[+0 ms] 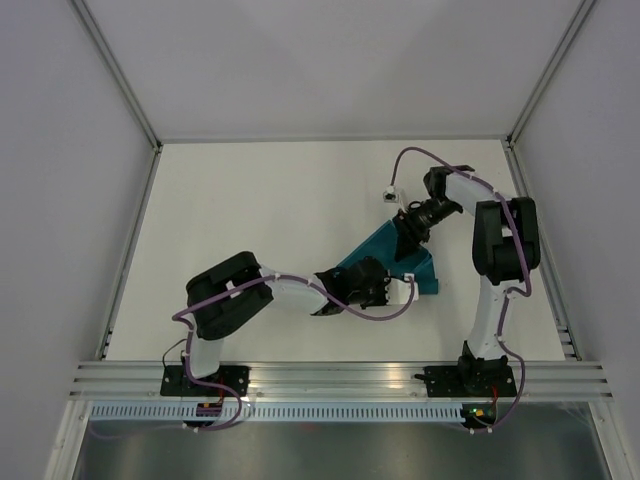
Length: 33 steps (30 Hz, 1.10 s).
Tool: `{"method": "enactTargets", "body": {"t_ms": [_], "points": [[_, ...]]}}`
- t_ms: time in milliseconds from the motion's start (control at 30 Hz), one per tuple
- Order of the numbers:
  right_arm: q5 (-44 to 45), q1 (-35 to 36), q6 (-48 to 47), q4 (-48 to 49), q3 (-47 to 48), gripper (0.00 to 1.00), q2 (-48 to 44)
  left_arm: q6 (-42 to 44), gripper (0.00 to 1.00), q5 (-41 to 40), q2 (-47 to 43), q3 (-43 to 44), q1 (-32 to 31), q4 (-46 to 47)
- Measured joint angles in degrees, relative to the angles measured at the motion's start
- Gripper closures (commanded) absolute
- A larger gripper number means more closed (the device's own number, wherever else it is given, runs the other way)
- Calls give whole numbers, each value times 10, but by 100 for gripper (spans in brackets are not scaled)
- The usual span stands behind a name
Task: Fold the napkin, place the utensils inside, and roll it up
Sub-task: Roll the napkin with the utensil
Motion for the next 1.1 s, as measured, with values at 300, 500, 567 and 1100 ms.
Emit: {"method": "enactTargets", "body": {"t_ms": [300, 500, 567, 1100], "points": [[-52, -129, 89, 121, -25, 43, -123, -48, 98, 100, 18, 72, 44, -104], [-54, -198, 134, 235, -119, 43, -251, -99, 98, 199, 42, 127, 85, -171], [-54, -202, 138, 264, -157, 41, -293, -115, 98, 238, 54, 150, 100, -197], [47, -3, 63, 431, -499, 35, -557, -207, 98, 505, 177, 303, 189, -369]]}}
